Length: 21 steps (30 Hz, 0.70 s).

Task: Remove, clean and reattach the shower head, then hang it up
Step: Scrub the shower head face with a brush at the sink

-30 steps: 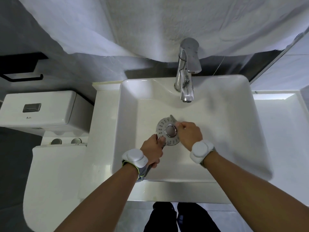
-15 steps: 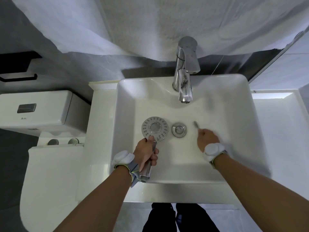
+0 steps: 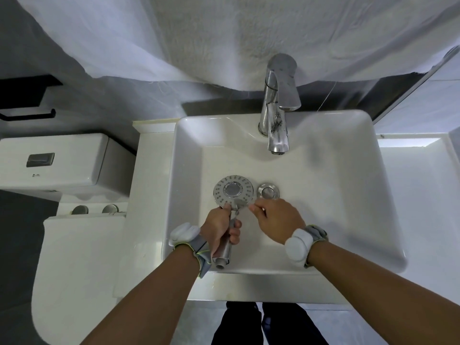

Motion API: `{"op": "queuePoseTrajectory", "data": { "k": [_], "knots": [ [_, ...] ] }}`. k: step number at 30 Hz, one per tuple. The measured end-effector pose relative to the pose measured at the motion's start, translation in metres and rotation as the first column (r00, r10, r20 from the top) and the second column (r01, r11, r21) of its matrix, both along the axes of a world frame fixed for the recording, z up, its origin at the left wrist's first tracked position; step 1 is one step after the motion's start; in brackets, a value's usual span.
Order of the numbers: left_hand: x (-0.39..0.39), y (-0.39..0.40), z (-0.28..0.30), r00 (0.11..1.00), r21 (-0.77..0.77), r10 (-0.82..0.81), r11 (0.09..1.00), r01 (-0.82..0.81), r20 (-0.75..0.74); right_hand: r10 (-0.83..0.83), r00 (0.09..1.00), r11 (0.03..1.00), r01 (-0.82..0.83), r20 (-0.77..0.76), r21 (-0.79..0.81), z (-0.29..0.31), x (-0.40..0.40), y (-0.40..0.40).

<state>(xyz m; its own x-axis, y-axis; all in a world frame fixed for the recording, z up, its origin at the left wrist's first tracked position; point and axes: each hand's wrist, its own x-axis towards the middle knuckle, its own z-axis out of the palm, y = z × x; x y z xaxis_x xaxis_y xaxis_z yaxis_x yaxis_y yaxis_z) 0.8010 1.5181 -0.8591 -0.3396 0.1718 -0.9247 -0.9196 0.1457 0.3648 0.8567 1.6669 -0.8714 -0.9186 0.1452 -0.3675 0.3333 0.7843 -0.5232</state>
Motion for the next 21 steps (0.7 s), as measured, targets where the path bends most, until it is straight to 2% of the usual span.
{"op": "queuePoseTrajectory", "data": {
  "k": [3,7,11,15,18,21],
  "knots": [
    [0.004,-0.001,0.0,0.999,-0.003,-0.048,0.999,0.048,-0.025,-0.017,0.999,0.999,0.018,-0.036,0.033,0.001,0.0,0.012],
    [0.006,-0.001,0.002,0.983,-0.047,-0.165,0.986,0.162,-0.075,0.212,0.974,0.973,-0.203,-0.08,0.114,0.006,-0.002,0.008],
    [0.006,-0.006,0.003,0.971,-0.072,-0.213,0.976,0.206,-0.106,0.178,0.983,0.972,-0.167,-0.053,0.167,0.007,-0.006,0.037],
    [0.008,0.002,0.004,0.969,-0.075,-0.21,0.977,0.202,-0.126,0.277,0.956,0.955,-0.261,-0.102,0.141,0.01,-0.006,0.013],
    [0.007,0.001,0.007,0.968,-0.06,-0.207,0.978,0.201,-0.139,0.186,0.977,0.973,-0.169,-0.102,0.161,0.01,-0.012,0.034],
    [0.007,0.003,0.008,0.967,-0.085,-0.22,0.974,0.21,-0.13,0.232,0.966,0.964,-0.214,-0.114,0.155,0.009,-0.006,0.032]
  ]
}}
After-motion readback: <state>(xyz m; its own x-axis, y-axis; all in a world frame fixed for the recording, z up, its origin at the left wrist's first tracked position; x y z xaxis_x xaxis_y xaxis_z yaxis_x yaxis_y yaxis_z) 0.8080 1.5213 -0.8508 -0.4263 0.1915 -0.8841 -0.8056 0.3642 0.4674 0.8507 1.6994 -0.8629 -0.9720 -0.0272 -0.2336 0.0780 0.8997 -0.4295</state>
